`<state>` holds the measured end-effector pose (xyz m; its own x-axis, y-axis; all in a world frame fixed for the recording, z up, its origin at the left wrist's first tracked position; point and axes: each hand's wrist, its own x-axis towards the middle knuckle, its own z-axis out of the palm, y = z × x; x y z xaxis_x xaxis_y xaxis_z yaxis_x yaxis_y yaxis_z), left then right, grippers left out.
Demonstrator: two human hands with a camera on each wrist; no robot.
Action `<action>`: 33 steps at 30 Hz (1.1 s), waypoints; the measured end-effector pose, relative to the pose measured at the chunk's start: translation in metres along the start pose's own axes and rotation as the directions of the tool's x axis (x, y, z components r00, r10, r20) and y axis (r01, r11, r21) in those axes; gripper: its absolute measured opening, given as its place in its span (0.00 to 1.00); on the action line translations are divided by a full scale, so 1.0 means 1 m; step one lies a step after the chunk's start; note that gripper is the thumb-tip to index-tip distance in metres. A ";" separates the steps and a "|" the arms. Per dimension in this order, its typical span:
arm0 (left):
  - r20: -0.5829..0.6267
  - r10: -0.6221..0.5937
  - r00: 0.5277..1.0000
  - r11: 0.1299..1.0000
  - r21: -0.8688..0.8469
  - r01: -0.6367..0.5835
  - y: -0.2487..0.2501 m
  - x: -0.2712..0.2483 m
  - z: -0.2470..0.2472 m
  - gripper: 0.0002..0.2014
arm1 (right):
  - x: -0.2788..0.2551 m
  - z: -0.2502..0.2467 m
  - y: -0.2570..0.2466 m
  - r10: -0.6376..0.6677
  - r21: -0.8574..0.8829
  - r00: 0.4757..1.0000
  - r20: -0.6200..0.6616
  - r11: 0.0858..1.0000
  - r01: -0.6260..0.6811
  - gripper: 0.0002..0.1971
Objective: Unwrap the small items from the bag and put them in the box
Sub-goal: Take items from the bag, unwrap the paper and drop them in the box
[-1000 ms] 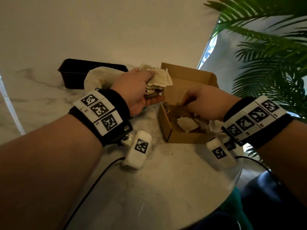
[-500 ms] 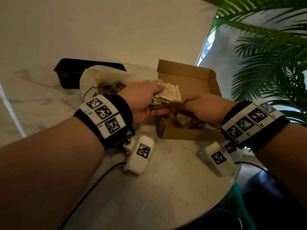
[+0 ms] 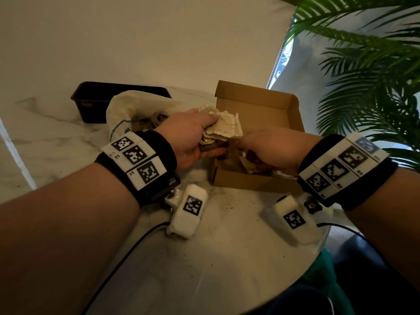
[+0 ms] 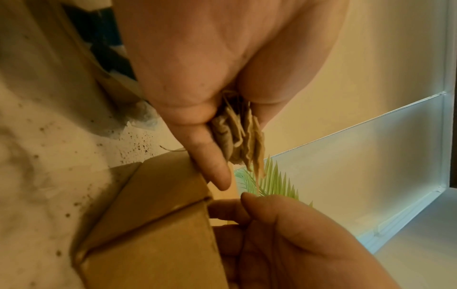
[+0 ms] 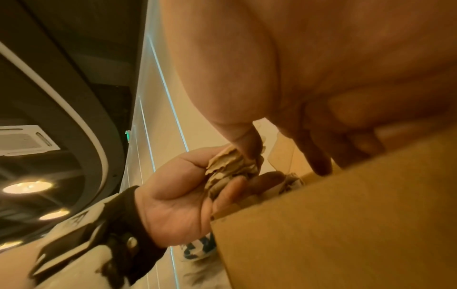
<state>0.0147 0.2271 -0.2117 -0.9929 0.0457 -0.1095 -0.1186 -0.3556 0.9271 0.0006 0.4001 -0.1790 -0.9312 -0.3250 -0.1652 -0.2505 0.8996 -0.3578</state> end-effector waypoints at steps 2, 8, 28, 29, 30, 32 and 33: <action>0.010 0.018 1.000 1.000 -0.007 -0.018 0.000 0.001 -0.001 0.11 | 0.003 -0.003 0.004 -0.029 0.153 0.998 -0.048 0.988 0.036 0.15; -0.063 0.127 0.990 0.988 -0.080 -0.132 0.002 0.006 -0.003 0.07 | 0.017 -0.013 -0.003 0.076 0.663 0.908 -0.411 0.708 0.241 0.04; -0.030 0.187 0.982 0.977 -0.102 -0.189 0.000 0.002 0.000 0.17 | 0.028 0.033 -0.010 0.042 0.953 0.953 -0.299 0.067 0.295 0.02; -0.036 0.186 0.982 0.976 -0.104 -0.189 0.000 0.002 0.000 0.17 | 0.027 0.033 -0.009 0.039 0.954 0.955 -0.295 0.057 0.293 0.02; -0.041 0.186 0.982 0.976 -0.106 -0.189 0.000 0.002 0.001 0.16 | 0.027 0.033 -0.008 0.038 0.956 0.956 -0.292 0.047 0.290 0.02; -0.048 0.186 0.981 0.976 -0.106 -0.190 0.000 0.002 0.001 0.16 | 0.026 0.033 -0.007 0.050 0.958 0.957 -0.286 0.025 0.285 0.01; -0.053 0.186 0.981 0.976 -0.107 -0.191 0.000 0.002 0.000 0.16 | 0.026 0.033 -0.006 0.062 0.959 0.957 -0.285 0.016 0.284 0.01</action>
<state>0.0127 0.2277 -0.2118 -0.9964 -0.0709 0.0464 0.0737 -0.4556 0.8871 -0.0137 0.3764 -0.2114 -0.9817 -0.1719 0.0815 -0.0148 -0.3581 -0.9336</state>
